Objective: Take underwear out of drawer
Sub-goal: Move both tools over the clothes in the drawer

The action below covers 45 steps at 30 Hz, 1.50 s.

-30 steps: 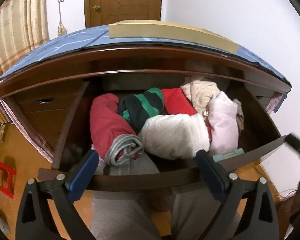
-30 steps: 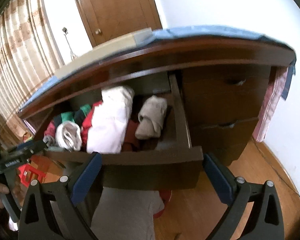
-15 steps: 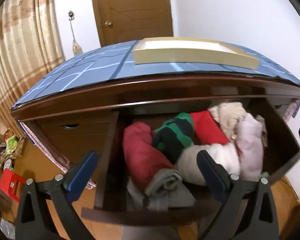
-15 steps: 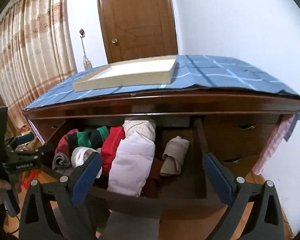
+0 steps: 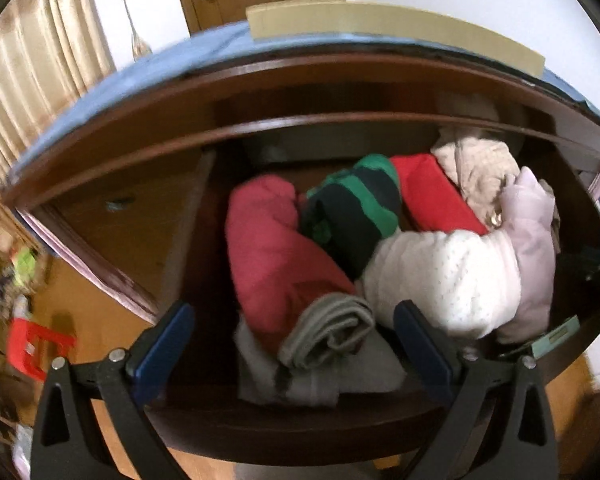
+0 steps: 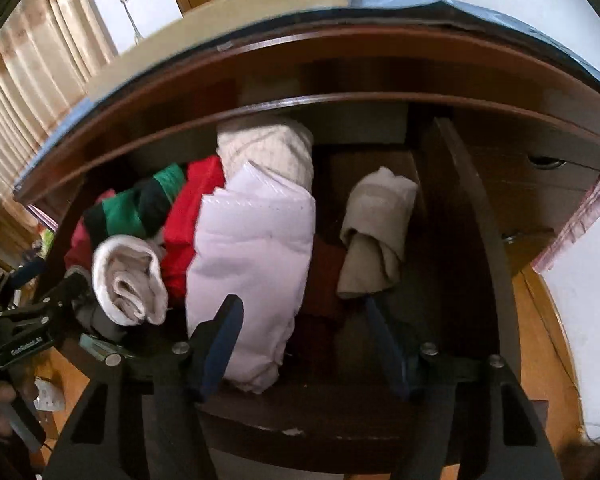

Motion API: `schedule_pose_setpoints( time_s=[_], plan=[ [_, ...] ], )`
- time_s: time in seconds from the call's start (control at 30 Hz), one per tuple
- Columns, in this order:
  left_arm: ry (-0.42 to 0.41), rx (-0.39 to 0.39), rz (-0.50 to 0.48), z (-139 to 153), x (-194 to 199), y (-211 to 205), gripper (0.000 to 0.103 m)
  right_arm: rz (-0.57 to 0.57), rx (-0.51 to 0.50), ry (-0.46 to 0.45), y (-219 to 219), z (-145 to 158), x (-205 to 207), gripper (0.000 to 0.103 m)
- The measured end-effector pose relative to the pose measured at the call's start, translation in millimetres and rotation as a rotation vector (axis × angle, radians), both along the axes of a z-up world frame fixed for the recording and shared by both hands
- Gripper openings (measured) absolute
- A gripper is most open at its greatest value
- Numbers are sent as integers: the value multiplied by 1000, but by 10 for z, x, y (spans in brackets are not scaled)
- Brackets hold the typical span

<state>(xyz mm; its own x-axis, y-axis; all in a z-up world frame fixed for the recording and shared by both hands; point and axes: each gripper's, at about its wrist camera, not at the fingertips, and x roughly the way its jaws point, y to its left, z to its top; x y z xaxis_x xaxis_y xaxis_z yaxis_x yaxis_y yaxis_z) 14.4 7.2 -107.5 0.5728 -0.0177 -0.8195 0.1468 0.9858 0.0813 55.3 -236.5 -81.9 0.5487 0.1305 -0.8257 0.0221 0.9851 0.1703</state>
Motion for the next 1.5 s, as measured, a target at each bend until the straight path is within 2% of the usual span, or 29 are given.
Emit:
schedule_pose_setpoints(
  time_s=[0.13, 0.43, 0.93, 1.03, 1.2, 1.33, 1.5],
  plan=[
    [15, -15, 6, -30, 12, 2, 103, 5, -79, 46, 68, -73, 38, 66],
    [25, -10, 15, -37, -23, -10, 103, 17, -56, 142, 34, -104, 96, 67],
    [-1, -16, 39, -14, -27, 26, 103, 1, -70, 102, 67, -104, 89, 67],
    [27, -13, 29, -5, 7, 20, 103, -7, -74, 96, 52, -110, 85, 74],
    [11, -22, -1, 52, 3, 6, 102, -26, -93, 10, 68, -33, -17, 75],
    [-42, -66, -17, 240, -24, 7, 102, -45, -14, -81, -25, 103, -156, 75],
    [-90, -121, -42, 474, -8, -36, 102, -77, 7, -204, -81, 352, -317, 75]
  ],
)
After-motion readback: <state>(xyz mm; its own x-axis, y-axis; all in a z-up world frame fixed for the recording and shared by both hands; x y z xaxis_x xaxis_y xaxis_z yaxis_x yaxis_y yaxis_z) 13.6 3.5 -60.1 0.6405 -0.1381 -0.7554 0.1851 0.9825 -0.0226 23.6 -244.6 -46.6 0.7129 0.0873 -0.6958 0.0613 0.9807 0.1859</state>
